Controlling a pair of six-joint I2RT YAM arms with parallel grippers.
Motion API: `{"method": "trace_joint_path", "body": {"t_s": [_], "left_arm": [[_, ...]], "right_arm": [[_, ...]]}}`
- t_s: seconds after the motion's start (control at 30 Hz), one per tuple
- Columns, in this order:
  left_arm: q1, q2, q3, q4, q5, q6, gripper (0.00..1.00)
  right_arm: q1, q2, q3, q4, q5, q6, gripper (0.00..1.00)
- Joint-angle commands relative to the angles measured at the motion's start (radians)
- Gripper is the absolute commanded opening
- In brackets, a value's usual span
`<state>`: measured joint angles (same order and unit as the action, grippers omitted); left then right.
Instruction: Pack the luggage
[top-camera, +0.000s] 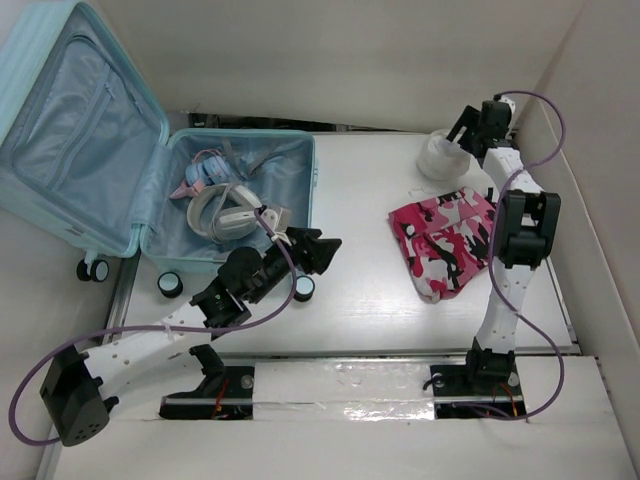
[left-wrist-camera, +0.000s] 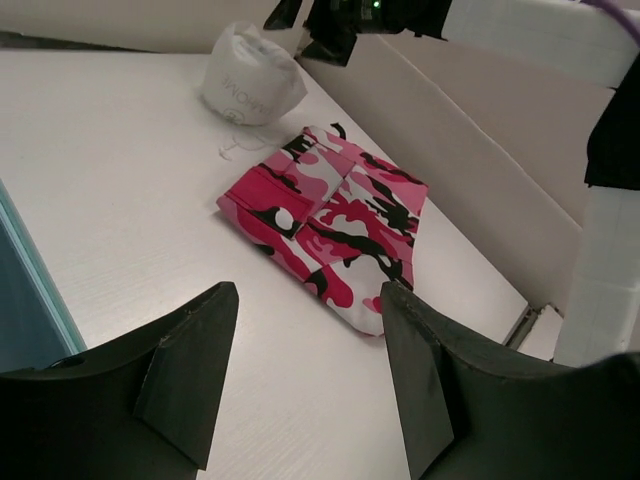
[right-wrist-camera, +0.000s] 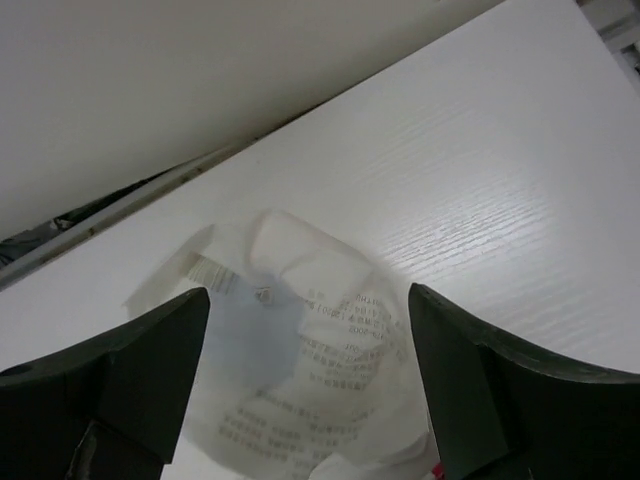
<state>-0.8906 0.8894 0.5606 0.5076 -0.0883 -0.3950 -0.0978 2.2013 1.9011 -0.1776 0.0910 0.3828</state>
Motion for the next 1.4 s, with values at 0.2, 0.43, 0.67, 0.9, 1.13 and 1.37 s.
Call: {"method": "trace_joint_path", "body": {"t_s": [0.2, 0.43, 0.67, 0.9, 1.13, 1.37], "left_arm": [[-0.004, 0.0, -0.037, 0.094, -0.004, 0.068, 0.57], [-0.004, -0.021, -0.053, 0.101, -0.036, 0.064, 0.57], [-0.004, -0.033, -0.064, 0.112, -0.034, 0.044, 0.57], [0.005, -0.125, -0.108, 0.123, -0.14, 0.022, 0.56], [0.053, -0.262, -0.154, 0.088, -0.221, 0.015, 0.56], [0.064, -0.317, -0.16, 0.043, -0.278, 0.019, 0.55]], "right_arm": [[0.001, 0.142, 0.104, -0.106, -0.132, 0.054, 0.75], [0.001, -0.018, -0.146, 0.16, -0.244, 0.099, 0.27], [0.05, -0.302, -0.33, 0.325, -0.349, 0.067, 0.23], [0.321, -0.413, -0.427, 0.406, -0.419, 0.086, 0.26], [0.601, -0.167, -0.049, 0.348, -0.341, 0.148, 0.3], [0.616, -0.066, 0.138, 0.315, -0.37, 0.215, 0.88]]}}
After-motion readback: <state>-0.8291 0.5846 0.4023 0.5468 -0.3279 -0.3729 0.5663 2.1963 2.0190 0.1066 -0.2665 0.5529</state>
